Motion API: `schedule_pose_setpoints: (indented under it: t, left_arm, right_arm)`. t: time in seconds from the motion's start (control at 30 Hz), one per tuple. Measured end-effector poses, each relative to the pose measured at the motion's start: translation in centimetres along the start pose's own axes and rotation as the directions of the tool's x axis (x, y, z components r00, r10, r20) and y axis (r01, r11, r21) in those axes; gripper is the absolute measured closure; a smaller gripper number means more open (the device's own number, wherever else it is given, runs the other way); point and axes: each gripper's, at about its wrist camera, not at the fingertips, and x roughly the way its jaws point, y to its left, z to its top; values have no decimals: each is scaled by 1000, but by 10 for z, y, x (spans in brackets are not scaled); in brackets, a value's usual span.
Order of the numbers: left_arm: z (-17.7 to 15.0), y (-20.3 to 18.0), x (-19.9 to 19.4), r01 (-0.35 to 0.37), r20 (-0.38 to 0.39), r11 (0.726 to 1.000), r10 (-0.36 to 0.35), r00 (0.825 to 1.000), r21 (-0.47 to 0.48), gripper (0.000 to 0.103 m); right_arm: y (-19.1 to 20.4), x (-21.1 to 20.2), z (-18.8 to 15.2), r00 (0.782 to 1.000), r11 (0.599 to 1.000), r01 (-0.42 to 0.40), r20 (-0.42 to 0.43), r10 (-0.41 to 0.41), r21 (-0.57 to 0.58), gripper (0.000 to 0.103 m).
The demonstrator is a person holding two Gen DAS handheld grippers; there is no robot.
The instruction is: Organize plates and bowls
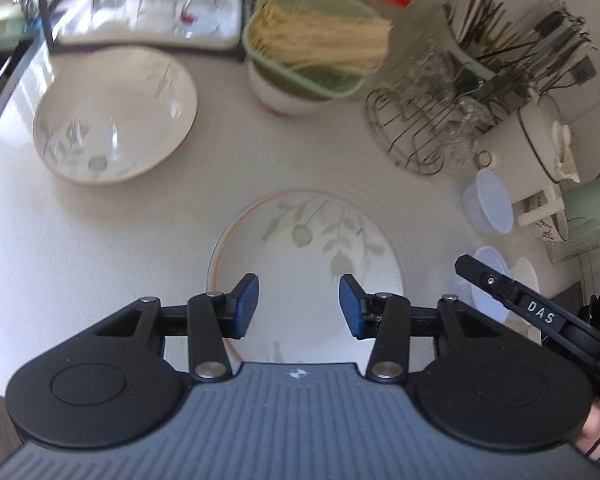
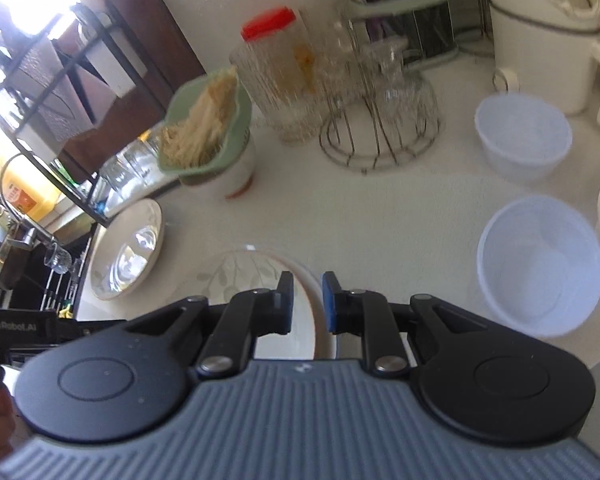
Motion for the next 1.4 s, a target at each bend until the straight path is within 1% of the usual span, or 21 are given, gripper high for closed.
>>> schedule_pose_setpoints:
  t: [0.07, 0.17, 0.23, 0.3, 0.37, 0.47, 0.57, 0.6, 0.67, 0.77, 0.97, 1.07, 1.17, 1.27, 1.4]
  left_arm:
    - [5, -10, -11, 10, 36, 1000, -11, 999, 27, 53]
    - [8, -27, -30, 9, 93, 998, -15, 996, 67, 53]
    - [9, -40, -43, 9, 137, 995, -23, 990, 104, 53]
    - [7, -49, -58, 27, 187, 991, -51, 981, 129, 53]
    - [5, -55, -69, 33, 215, 989, -64, 975, 143, 53]
    - [0, -65, -82, 12, 256, 988, -51, 965, 153, 53]
    - [-9, -72, -92, -23, 294, 986, -26, 955, 163, 53]
    - [-12, -73, -94, -27, 301, 987, -23, 953, 160, 53]
    - [-18, -73, -92, -33, 298, 989, -12, 955, 147, 53]
    - [-28, -78, -87, -46, 290, 988, 2, 957, 145, 52]
    - [-50, -80, -82, -41, 291, 991, 3, 957, 126, 52]
    - [-61, -77, -84, -39, 306, 994, 7, 952, 101, 53]
    - [-71, -77, -92, -61, 324, 994, 27, 946, 94, 52]
    - [-82, -76, -101, -79, 341, 994, 46, 939, 82, 52]
    - [-95, -76, -109, -102, 348, 991, 68, 935, 81, 52]
  right_arm:
    - [2, -12, 8, 999, 1000, -17, 27, 18, -25, 84]
    - [11, -29, 16, 997, 997, -18, 70, 24, -81, 84]
    - [16, -40, 20, 995, 994, -32, 92, 42, -106, 84]
    - [20, -51, 22, 992, 991, -40, 117, 55, -129, 84]
    - [23, -63, 23, 987, 988, -40, 148, 62, -152, 84]
    - [23, -79, 22, 980, 987, -46, 183, 74, -156, 84]
    - [21, -91, 21, 978, 984, -53, 192, 86, -170, 83]
    - [22, -94, 19, 977, 981, -63, 190, 98, -182, 83]
    - [20, -100, 16, 974, 978, -74, 195, 112, -195, 84]
    - [20, -108, 10, 974, 974, -61, 200, 106, -216, 84]
    - [14, -118, -2, 975, 973, -35, 205, 83, -228, 84]
    - [9, -121, -6, 977, 975, -27, 201, 73, -222, 84]
    - [5, -122, -10, 980, 976, -44, 180, 84, -215, 84]
    - [5, -129, -16, 978, 973, -63, 180, 105, -223, 84]
    - [7, -139, -27, 976, 968, -75, 181, 120, -238, 84]
